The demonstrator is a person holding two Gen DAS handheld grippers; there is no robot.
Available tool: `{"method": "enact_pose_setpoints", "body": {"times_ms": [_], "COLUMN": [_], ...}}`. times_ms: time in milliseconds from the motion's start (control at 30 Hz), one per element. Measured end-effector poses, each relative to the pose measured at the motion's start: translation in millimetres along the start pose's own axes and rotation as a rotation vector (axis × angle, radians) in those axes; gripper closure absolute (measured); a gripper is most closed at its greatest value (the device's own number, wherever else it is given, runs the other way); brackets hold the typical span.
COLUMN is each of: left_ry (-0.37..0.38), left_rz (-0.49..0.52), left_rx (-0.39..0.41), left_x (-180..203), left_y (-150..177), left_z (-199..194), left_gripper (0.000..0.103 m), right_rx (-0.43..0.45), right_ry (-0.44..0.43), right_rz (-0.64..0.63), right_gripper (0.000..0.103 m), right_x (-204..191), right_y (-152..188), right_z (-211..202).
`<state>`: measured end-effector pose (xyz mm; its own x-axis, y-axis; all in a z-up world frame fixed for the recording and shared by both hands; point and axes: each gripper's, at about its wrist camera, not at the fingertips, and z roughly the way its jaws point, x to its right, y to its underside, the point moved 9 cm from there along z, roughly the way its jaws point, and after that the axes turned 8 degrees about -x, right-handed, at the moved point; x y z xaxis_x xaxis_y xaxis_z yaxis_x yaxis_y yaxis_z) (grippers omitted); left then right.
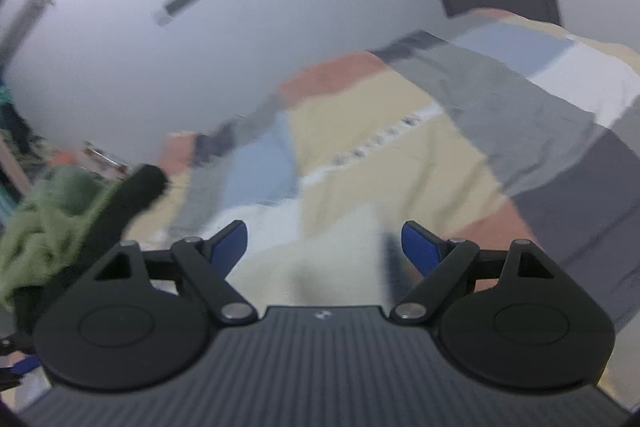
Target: Fold large clothes
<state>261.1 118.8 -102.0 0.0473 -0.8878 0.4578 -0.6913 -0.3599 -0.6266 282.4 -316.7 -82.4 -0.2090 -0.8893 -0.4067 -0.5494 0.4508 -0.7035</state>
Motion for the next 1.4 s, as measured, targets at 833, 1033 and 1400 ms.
{"method": "enact_pose_setpoints", "body": {"times_ms": [833,1033,1400], "left_ry": [0.013,-0.055,-0.065], "left_rz": [-0.024,-0.053,-0.017], "left_rx": [0.183,0.064,0.095], "left_x": [14.1,-9.5,-1.6], "left_y": [-22.9,-2.1,-4.1], "left_z": [15.7,60.2,23.6], "left_gripper": [0.073,0.069,0.030], "right_rx": [0.105,-0.082,-0.022], "right_ry": [-0.089,0.022,0.035], "right_rz": [-0.085,-0.057,0.151], "right_gripper": [0.072,0.071,0.046], "right_x": [-19.7,6.4,14.0], "right_y": [-22.5,4.0,12.9], "right_z": [23.1,76.9,41.4]}}
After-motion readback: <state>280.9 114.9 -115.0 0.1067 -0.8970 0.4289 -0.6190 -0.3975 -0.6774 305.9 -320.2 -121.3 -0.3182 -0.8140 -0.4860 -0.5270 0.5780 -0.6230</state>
